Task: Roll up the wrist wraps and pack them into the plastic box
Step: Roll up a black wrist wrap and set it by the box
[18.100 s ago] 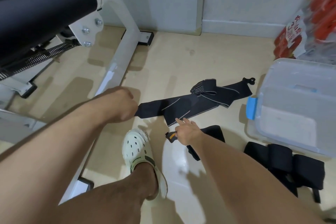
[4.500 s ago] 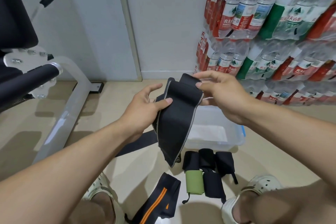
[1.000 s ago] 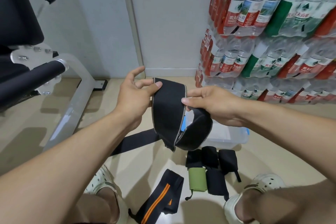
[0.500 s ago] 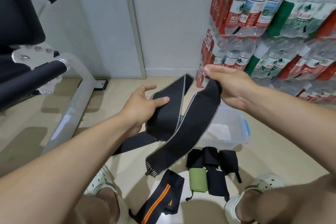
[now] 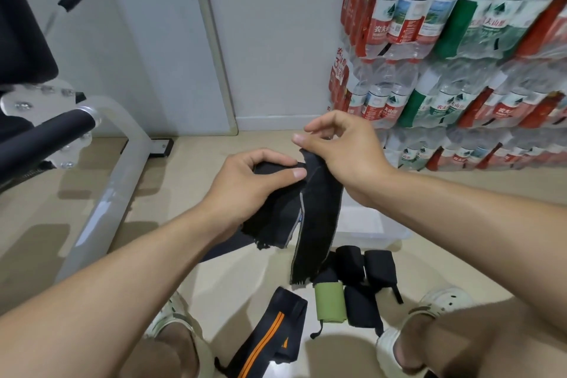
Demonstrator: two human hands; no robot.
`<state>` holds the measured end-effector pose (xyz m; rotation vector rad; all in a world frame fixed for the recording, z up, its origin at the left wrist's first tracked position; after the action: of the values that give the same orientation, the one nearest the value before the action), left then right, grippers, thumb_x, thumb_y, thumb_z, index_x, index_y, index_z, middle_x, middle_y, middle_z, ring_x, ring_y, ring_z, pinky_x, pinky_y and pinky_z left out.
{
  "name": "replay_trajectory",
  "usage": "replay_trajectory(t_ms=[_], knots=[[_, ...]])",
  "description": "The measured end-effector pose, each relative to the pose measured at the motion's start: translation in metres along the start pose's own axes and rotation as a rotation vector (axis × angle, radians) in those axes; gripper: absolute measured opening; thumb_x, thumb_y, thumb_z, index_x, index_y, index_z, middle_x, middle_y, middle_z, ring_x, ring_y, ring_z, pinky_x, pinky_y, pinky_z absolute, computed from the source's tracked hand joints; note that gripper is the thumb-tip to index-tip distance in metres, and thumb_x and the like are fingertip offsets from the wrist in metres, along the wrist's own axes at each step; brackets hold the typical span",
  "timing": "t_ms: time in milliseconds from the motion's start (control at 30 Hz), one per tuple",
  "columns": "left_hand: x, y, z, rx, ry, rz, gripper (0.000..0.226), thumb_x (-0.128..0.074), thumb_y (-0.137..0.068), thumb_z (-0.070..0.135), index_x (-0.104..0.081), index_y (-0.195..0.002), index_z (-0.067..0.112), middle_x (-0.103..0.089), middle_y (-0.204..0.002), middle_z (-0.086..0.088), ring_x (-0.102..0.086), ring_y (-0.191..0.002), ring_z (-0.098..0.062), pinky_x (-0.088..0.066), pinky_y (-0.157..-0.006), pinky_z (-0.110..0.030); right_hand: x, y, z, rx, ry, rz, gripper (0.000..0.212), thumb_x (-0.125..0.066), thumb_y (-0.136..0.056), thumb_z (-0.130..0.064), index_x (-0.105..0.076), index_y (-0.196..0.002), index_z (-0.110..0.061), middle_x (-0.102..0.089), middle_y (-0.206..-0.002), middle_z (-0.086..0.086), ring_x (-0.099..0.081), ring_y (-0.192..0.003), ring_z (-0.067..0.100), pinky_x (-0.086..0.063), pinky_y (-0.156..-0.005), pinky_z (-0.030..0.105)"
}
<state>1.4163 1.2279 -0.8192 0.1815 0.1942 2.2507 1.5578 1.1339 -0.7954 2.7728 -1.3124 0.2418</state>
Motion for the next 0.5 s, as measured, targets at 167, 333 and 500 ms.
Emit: replay_trajectory(t_ms=[167,333,500], knots=[[0.0018,-0.0029,0.0007,-0.044,-0.028,0.083,0.035,-0.091,-0.069,0.010,-0.076,-0.100,0.021,-0.079,-0.092,-0.004,-0.075,-0.085,-0.022,-0.063,-0.071,-0.037,-0.0026,0.0030,-0.0037,0.029,-0.006,-0.018,0.015,-0.085,-0.083,-0.020,-0.070,-0.084,-0.021,-0.067,-0.083,-0.007,-0.061,-0.068,-0.008,-0.048,-0.068,0.010],[0.0014,-0.0048,-0.0002,-0.087,-0.146,0.050,0.072,-0.098,-0.053,0.032,-0.068,-0.117,0.040,-0.070,-0.114,0.008,-0.065,-0.107,-0.002,-0.055,-0.090,-0.024,0.0039,-0.0012,-0.0011,0.026,0.001,0.011,0.013,-0.078,-0.090,-0.016,-0.067,-0.086,-0.023,-0.068,-0.089,-0.006,-0.063,-0.083,0.003,-0.053,-0.084,0.021],[0.0053,-0.0097,-0.0013,-0.120,-0.187,0.114,0.080,-0.096,-0.058,0.016,-0.062,-0.125,0.045,-0.068,-0.117,0.005,-0.062,-0.110,-0.001,-0.052,-0.095,-0.023,0.0012,-0.0020,0.0018,-0.033,-0.070,-0.049,0.015,-0.077,-0.090,-0.012,-0.069,-0.099,-0.021,-0.072,-0.101,-0.002,-0.069,-0.098,0.014,-0.056,-0.092,0.031]])
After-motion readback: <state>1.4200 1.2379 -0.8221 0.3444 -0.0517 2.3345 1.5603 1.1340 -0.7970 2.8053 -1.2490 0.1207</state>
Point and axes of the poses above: each hand's wrist, its own y-axis away from the middle knuckle, its own x-axis out of the back of the hand, z = x × y, the point moved 7 cm from there along -y, towards the middle knuckle
